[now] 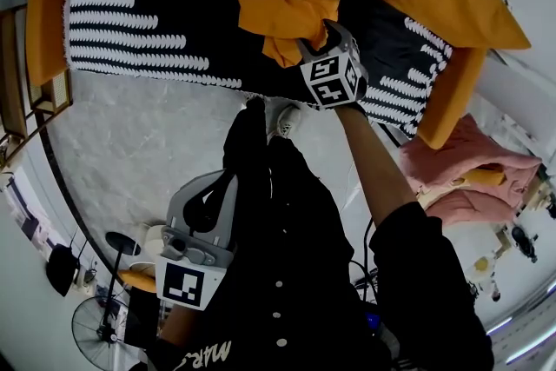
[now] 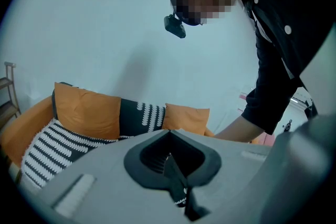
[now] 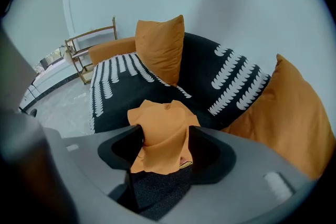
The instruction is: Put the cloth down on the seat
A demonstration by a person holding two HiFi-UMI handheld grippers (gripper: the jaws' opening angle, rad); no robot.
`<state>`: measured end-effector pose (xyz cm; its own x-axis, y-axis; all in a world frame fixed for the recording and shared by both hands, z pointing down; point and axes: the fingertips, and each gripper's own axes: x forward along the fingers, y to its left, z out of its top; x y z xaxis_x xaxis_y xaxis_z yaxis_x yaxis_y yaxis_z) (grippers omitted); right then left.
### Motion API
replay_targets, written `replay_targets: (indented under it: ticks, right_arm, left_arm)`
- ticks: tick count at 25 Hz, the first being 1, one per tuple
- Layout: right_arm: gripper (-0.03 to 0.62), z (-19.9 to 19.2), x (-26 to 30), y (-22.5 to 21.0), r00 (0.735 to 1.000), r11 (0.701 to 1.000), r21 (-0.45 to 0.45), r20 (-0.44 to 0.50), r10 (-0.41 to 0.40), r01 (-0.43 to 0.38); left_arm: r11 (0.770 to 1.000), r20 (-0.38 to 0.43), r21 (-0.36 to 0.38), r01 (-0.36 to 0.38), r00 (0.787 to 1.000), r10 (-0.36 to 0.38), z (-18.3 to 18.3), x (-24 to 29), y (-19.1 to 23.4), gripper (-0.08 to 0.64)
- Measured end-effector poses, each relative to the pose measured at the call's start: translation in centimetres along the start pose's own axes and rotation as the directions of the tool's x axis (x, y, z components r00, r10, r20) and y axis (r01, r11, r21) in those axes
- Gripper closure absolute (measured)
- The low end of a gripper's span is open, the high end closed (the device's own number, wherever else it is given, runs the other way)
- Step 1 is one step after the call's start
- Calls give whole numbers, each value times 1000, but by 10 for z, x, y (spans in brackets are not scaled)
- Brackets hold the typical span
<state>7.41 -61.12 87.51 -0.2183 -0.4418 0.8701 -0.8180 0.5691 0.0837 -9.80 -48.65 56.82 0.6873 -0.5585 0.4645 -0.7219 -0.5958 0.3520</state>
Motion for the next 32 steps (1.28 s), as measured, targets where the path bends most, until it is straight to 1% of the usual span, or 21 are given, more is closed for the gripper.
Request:
replay_targets:
  ticks: [4, 12, 16, 20, 22, 24, 25, 28, 32]
  right_arm:
    - [303, 5, -10, 2, 1000, 1000, -22, 16, 18, -18]
    - [361, 15, -41, 15, 996, 998, -57, 85, 36, -31]
    - [416, 21, -58, 24, 993, 996, -77, 112, 47, -38]
    - [480, 26, -79, 38, 987, 992, -106, 136, 80, -66]
    - [505, 27, -92, 41, 984, 991, -105, 150, 93, -78]
    - [548, 29, -105, 40, 982, 992, -101, 166, 91, -75]
    - [559, 30, -112, 39, 981, 993, -100, 175, 86, -69]
    - [563, 35, -133, 37, 978, 994, -96, 195, 70, -52]
    - [563, 42, -166, 40, 970, 995, -84, 234, 69, -50]
  left_arm:
    - [1000, 14, -13, -14, 1000, 14, 5, -2, 0, 560]
    - [1000, 44, 23, -15, 999, 14, 10, -12, -19, 560]
    - [999, 75, 35, -14, 997, 12, 18, -17, -28, 560]
    - [998, 103, 63, -3, 995, -4, 28, -22, -41, 560]
    - [997, 118, 83, 1, 993, -11, 33, -24, -48, 560]
    - [995, 137, 98, -1, 991, -12, 39, -28, -54, 560]
    - [995, 149, 104, -4, 989, -12, 42, -30, -57, 560]
    - [992, 177, 123, -9, 984, -13, 51, -36, -64, 560]
    - [989, 198, 150, -8, 980, -22, 61, -43, -78, 560]
